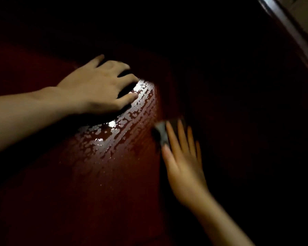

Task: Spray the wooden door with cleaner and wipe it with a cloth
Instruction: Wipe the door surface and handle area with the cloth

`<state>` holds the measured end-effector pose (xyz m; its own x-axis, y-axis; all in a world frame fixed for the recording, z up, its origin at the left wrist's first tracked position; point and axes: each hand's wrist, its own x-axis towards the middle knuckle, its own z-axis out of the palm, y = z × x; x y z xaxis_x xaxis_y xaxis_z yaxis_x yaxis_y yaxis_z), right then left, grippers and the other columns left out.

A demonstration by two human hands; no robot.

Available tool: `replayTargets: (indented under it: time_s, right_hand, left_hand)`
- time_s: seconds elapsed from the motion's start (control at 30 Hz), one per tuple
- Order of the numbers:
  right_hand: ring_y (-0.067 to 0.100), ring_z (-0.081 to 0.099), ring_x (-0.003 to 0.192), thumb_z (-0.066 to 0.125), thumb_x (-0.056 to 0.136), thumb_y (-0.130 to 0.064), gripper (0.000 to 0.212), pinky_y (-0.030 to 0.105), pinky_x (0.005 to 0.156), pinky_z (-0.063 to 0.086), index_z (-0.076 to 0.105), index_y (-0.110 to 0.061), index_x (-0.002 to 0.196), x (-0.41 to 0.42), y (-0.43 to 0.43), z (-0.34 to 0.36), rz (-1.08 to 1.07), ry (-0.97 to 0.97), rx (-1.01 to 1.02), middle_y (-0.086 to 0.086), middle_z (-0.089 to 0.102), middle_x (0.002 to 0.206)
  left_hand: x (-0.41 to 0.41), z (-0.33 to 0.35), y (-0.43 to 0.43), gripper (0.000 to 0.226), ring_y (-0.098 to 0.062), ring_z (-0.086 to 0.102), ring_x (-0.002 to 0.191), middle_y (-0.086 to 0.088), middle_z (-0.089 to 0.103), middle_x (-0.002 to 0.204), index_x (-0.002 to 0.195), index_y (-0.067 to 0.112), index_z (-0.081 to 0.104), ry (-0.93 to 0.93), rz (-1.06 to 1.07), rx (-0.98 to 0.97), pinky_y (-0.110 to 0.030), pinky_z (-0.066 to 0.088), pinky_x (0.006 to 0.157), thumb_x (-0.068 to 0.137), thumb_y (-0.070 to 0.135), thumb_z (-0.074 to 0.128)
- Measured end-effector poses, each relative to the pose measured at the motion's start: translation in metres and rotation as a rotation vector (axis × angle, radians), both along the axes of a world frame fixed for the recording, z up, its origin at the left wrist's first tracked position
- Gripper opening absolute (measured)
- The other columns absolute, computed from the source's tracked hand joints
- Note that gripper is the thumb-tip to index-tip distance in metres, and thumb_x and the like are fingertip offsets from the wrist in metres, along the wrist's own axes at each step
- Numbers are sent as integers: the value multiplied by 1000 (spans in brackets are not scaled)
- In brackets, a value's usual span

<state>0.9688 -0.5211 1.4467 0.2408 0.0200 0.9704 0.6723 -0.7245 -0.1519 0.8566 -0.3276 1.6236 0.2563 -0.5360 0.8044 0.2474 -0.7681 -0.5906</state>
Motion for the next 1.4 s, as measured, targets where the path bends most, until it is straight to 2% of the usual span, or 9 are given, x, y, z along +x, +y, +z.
replayTargets:
  time_s: [0.1, 0.17, 0.23, 0.5, 0.7, 0.87, 1.0, 1.17, 1.4]
  right_hand:
    - [11, -10, 155, -1, 98, -66, 59, 40, 122, 3, -12, -55, 155, -5, 7, -98, -85, -43, 7, -14, -17, 168]
    - [7, -23, 152, 1, 94, -66, 59, 39, 123, -4, -24, -61, 148, -10, 7, -91, -94, 6, 29, -20, -30, 163]
    - [3, -38, 146, -6, 88, -64, 58, 37, 124, -17, -33, -65, 140, -14, 10, -51, -87, 54, 23, -25, -42, 157]
    - [24, -17, 157, 19, 109, -50, 57, 50, 125, -10, -1, -42, 161, -5, 3, 194, -25, 66, 66, -6, -17, 170]
    - [23, -18, 157, 13, 102, -52, 61, 50, 126, -9, 0, -43, 161, -53, 77, 92, -59, -308, -340, -7, -12, 171]
    - [17, -19, 156, 15, 102, -58, 60, 44, 125, -14, -2, -49, 159, -57, 76, 71, -60, -433, -564, -14, -13, 169]
    - [16, -15, 157, 8, 95, -64, 63, 42, 125, -11, -6, -52, 156, -38, 58, 131, -98, -165, -192, -13, -12, 170]
    - [24, -12, 158, 17, 105, -53, 60, 54, 125, -5, 0, -41, 162, -60, 98, 186, -97, 29, 116, -5, -10, 171]
    - [26, -17, 156, 21, 105, -52, 61, 55, 124, -12, 1, -41, 162, -165, 260, 216, -10, -306, -337, -5, -14, 171]
  left_hand:
    - [5, -12, -7, 87, -21, 23, 157, -6, 27, 168, 157, 31, 32, 41, -26, 22, -45, 8, 131, 90, 74, -1]
    - [8, -15, -10, 82, -21, 21, 158, -6, 24, 169, 157, 31, 31, 38, -23, 33, -42, 6, 131, 93, 72, 1]
    - [10, -15, -10, 78, -20, 22, 158, -5, 26, 169, 157, 32, 30, 33, -46, 30, -42, 7, 131, 95, 70, 2]
    - [10, -8, -7, 64, -21, 22, 157, -4, 33, 164, 155, 30, 35, 6, -381, -63, -44, 0, 129, 101, 58, 17]
    - [-22, -3, 13, 43, -21, 46, 139, -4, 55, 141, 126, 16, 65, -257, -792, -302, -54, 6, 127, 99, 38, 41]
    - [-87, 24, 77, 60, -39, 45, 136, -17, 48, 148, 138, 13, 57, -232, -368, -414, -48, 31, 119, 95, 49, 34]
    - [-123, 18, 143, 68, -37, 30, 151, -13, 33, 163, 152, 21, 44, -145, -80, -498, -53, 21, 127, 100, 61, 27]
    - [-148, 0, 191, 73, -22, 18, 158, -1, 26, 169, 156, 32, 40, -94, -140, -466, -50, 11, 131, 94, 67, 21]
    - [-166, 14, 233, 75, -23, 21, 157, -1, 30, 167, 153, 34, 42, -201, -171, -524, -52, 10, 130, 92, 69, 15]
